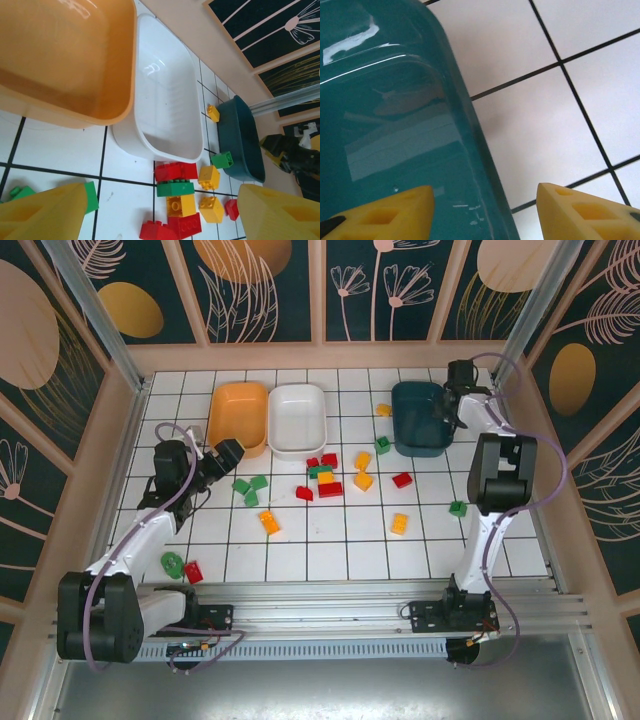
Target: Sort the legos into containers by color
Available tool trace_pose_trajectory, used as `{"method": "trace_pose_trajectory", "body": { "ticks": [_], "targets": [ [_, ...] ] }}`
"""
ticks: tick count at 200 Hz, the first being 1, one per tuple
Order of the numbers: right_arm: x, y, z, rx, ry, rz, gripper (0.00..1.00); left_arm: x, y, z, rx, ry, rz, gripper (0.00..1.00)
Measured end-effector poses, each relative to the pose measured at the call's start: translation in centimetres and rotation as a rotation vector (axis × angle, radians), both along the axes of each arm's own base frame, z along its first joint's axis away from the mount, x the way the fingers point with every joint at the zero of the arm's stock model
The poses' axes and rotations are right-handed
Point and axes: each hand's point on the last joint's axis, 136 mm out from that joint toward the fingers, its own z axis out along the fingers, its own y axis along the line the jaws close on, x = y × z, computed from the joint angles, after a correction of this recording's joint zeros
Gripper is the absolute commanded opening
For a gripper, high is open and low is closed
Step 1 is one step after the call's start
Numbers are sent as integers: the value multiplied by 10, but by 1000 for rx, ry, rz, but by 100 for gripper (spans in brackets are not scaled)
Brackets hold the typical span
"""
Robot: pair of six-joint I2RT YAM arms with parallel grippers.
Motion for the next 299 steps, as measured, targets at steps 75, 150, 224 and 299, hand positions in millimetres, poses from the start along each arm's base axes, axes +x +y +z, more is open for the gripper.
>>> {"method": "trace_pose_trajectory", "body": {
  "ticks": [75, 150, 224, 299],
  "targets": [
    [-10, 0, -39, -24, 69, 24, 13, 1, -3, -7, -40, 43, 3, 80],
    [-36, 3, -21, -11, 1, 20, 2, 4, -3, 3, -41, 44, 4, 80],
    [-24, 69, 78, 1, -242, 113, 2, 4, -3, 2, -43, 51, 7, 81],
    [24, 178, 21, 146, -167, 328, 3, -3, -1, -4, -33, 70, 15, 82]
  ]
}}
